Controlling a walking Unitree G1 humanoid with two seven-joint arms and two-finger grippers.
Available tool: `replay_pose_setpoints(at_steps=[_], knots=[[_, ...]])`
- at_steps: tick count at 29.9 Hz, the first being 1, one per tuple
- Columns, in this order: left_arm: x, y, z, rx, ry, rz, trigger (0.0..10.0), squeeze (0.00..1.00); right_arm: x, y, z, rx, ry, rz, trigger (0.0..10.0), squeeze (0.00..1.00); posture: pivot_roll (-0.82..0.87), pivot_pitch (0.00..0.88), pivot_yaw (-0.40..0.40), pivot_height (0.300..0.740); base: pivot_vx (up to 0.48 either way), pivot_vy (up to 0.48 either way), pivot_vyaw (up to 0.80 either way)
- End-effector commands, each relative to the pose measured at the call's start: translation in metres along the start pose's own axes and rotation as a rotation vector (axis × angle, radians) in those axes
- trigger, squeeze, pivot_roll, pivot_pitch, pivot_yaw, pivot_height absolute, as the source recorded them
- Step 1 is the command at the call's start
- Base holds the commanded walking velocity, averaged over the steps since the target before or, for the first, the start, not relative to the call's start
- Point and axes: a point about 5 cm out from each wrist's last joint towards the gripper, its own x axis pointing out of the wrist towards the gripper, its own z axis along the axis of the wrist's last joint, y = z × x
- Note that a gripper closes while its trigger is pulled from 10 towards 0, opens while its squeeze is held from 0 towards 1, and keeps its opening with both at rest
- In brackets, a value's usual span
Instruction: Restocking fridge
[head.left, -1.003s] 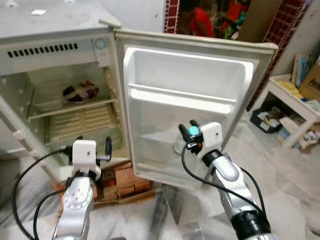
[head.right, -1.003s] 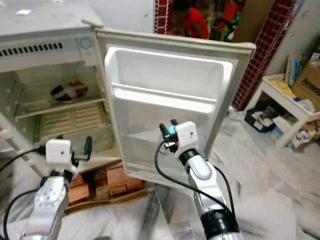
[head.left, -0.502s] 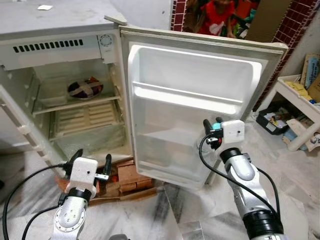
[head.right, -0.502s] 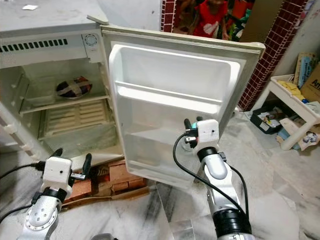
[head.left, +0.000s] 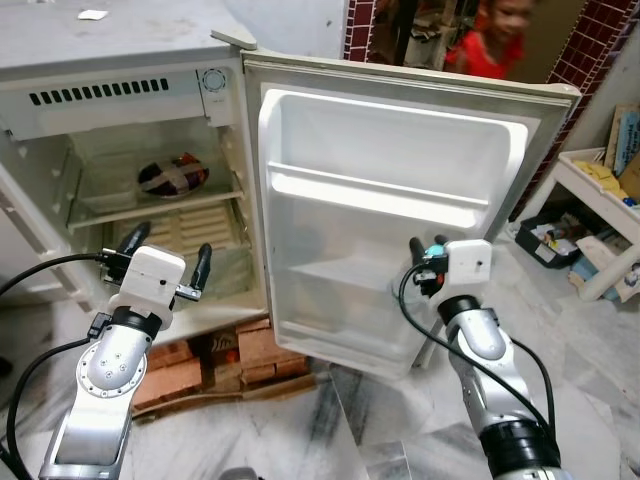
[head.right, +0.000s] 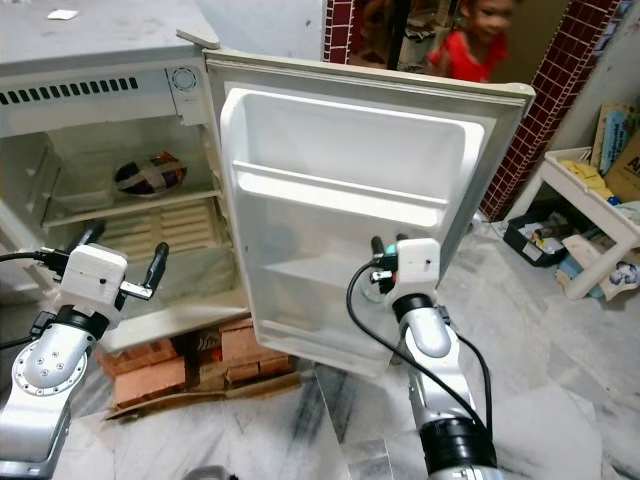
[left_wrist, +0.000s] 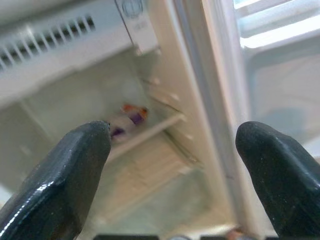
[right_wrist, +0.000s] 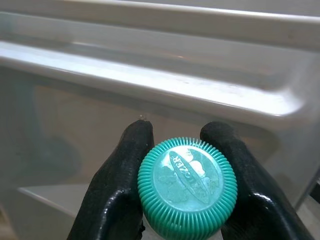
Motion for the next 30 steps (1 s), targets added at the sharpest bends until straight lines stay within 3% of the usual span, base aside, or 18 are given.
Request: replay_pose_setpoints(at_steps=[1,6,12,19,30], knots=[[-0.003,-0.004,0.006,-0.055,0.005,-0.006,10.0,0.0,0.003,-0.006,0.015,-0.005,-0.058,-0.027,10.0,0.0,0.12,0.0,-0.03,0.74,0.0,0.0,0.0],[-0.004,-0.015,0.007,-0.075,-0.007,-0.013,10.0,0.0,0.003,-0.005,0.014,0.001,-0.055,-0.03,10.0,0.0,0.12,0.0,-0.036,0.74,0.0,0.0,0.0],[-0.01,-0.028,-0.011,-0.115,0.052,-0.005,10.0,0.0,-0.004,-0.001,0.009,0.034,-0.032,-0.047,10.0,0.0,0.09,0.0,-0.033,0.74,0.0,0.0,0.0],[-0.017,-0.036,-0.013,-0.035,0.022,-0.117,10.0,0.0,-0.022,-0.003,-0.006,0.045,0.031,-0.058,10.0,0.0,0.08,0.0,-0.024,0.74,0.0,0.0,0.0],[-0.028,-0.043,-0.022,-0.098,0.025,-0.049,10.0,0.0,-0.019,0.006,0.002,0.067,0.01,-0.015,10.0,0.0,0.09,0.051,-0.047,0.74,0.0,0.0,0.0]])
